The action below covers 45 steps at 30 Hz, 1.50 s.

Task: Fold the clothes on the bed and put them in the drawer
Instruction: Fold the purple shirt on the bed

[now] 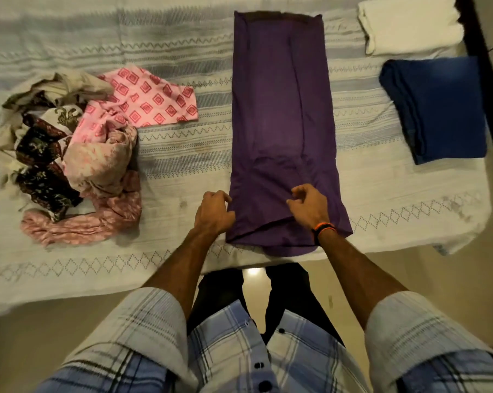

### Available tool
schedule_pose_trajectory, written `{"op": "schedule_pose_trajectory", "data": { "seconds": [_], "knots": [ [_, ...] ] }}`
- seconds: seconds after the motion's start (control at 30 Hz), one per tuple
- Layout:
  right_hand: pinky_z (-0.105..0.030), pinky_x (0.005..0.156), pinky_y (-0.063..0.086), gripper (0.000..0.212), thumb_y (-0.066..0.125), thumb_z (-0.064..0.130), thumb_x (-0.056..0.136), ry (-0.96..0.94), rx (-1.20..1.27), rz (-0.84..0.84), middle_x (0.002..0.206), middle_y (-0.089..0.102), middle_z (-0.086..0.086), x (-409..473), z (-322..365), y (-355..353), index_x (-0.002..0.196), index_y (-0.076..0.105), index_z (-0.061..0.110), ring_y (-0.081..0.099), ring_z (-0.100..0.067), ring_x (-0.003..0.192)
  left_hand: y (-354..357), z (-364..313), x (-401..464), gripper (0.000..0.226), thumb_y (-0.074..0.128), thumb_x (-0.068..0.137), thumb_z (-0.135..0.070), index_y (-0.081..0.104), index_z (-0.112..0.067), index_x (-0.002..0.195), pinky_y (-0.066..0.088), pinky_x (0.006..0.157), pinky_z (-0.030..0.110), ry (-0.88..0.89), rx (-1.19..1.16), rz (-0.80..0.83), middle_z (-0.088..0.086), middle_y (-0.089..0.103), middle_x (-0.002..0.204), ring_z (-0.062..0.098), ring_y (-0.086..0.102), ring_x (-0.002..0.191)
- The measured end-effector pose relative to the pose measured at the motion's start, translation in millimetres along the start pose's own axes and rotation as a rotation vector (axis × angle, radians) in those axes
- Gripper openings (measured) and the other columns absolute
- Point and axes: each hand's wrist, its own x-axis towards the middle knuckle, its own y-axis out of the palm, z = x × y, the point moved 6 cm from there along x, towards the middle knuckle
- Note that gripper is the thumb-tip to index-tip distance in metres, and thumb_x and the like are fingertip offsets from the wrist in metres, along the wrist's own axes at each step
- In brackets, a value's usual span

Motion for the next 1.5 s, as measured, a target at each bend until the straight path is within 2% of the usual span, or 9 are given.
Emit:
{"op": "schedule_pose_trajectory", "data": {
  "seconds": [0.1, 0.27, 0.4, 0.6, 0.83, 1.0, 1.13, 1.37, 1.5],
  "knots": [
    [-0.023, 0.087, 0.046, 0.029, 0.073, 0.012, 0.082, -0.007, 0.005, -0.010, 0.109, 0.069, -0.006, -5, 21, -1, 0.110, 0.065, 0.009, 0.061, -0.017, 0.093, -24, -12, 4, 0.035, 0.070, 0.078, -0.028, 0.063, -0.021, 0.112, 0.054, 0.087, 0.039, 0.041, -0.034, -0.003, 0.008, 0.058, 0.125, 0.023, 0.065, 0.098],
    [-0.019, 0.081, 0.042, 0.027, 0.073, 0.012, 0.084, -0.033, 0.034, -0.044, 0.105, 0.068, -0.004, -2, 56, -5, 0.109, 0.065, 0.007, 0.059, -0.013, 0.089, -64, -33, 22, 0.034, 0.072, 0.080, -0.026, 0.064, -0.019, 0.112, 0.051, 0.082, 0.031, 0.122, -0.084, -0.033, 0.003, 0.063, 0.120, 0.020, 0.065, 0.093],
    [-0.017, 0.081, 0.042, 0.029, 0.073, 0.014, 0.084, -0.048, 0.045, -0.060, 0.102, 0.066, -0.001, 9, 78, -3, 0.111, 0.065, 0.006, 0.058, -0.012, 0.089, -86, -41, 38, 0.032, 0.071, 0.081, -0.020, 0.065, -0.017, 0.112, 0.050, 0.091, 0.034, 0.147, -0.108, -0.059, 0.004, 0.065, 0.121, 0.023, 0.065, 0.101],
    [-0.020, 0.080, 0.046, 0.028, 0.074, 0.014, 0.084, -0.050, 0.065, -0.033, 0.101, 0.067, 0.000, 40, 97, -1, 0.109, 0.065, 0.008, 0.060, -0.012, 0.088, -104, -52, 66, 0.035, 0.071, 0.084, -0.017, 0.064, -0.011, 0.117, 0.046, 0.096, 0.031, 0.134, -0.116, -0.072, 0.004, 0.064, 0.124, 0.022, 0.061, 0.111],
    [-0.020, 0.082, 0.049, 0.026, 0.073, 0.014, 0.085, -0.028, 0.060, 0.045, 0.101, 0.067, 0.000, 106, 123, 2, 0.110, 0.064, 0.010, 0.061, -0.012, 0.088, -116, -77, 125, 0.036, 0.072, 0.084, -0.019, 0.063, -0.011, 0.118, 0.046, 0.098, 0.032, 0.073, -0.185, -0.062, 0.005, 0.064, 0.127, 0.022, 0.063, 0.110],
    [-0.003, 0.063, 0.039, 0.023, 0.071, 0.015, 0.087, -0.036, 0.043, 0.096, 0.099, 0.066, 0.003, 166, 149, 7, 0.108, 0.063, 0.013, 0.059, -0.008, 0.085, -128, -92, 180, 0.035, 0.071, 0.086, -0.020, 0.061, -0.012, 0.119, 0.049, 0.095, 0.032, 0.006, -0.272, -0.058, 0.002, 0.064, 0.125, 0.020, 0.064, 0.108],
    [-0.010, 0.074, 0.044, 0.024, 0.071, 0.014, 0.087, -0.044, 0.062, 0.107, 0.100, 0.067, 0.001, 220, 175, 11, 0.109, 0.063, 0.011, 0.060, -0.010, 0.088, -142, -105, 231, 0.034, 0.071, 0.087, -0.020, 0.061, -0.013, 0.119, 0.045, 0.085, 0.024, -0.032, -0.309, -0.060, 0.001, 0.064, 0.123, 0.019, 0.063, 0.107],
    [-0.018, 0.081, 0.047, 0.027, 0.072, 0.017, 0.087, -0.070, 0.085, 0.102, 0.098, 0.066, 0.003, 322, 219, 25, 0.111, 0.063, 0.011, 0.060, -0.008, 0.085, -164, -126, 332, 0.031, 0.072, 0.086, -0.020, 0.064, -0.014, 0.115, 0.047, 0.091, 0.025, -0.047, -0.363, -0.075, -0.001, 0.067, 0.115, 0.016, 0.063, 0.108],
    [-0.020, 0.085, 0.048, 0.030, 0.071, 0.022, 0.088, -0.065, 0.107, 0.095, 0.096, 0.066, 0.004, 374, 236, 34, 0.115, 0.062, 0.012, 0.060, -0.009, 0.089, -168, -136, 390, 0.029, 0.074, 0.084, -0.020, 0.064, -0.016, 0.111, 0.054, 0.091, 0.036, -0.080, -0.447, -0.080, -0.001, 0.069, 0.106, 0.019, 0.066, 0.101]
  ]
}}
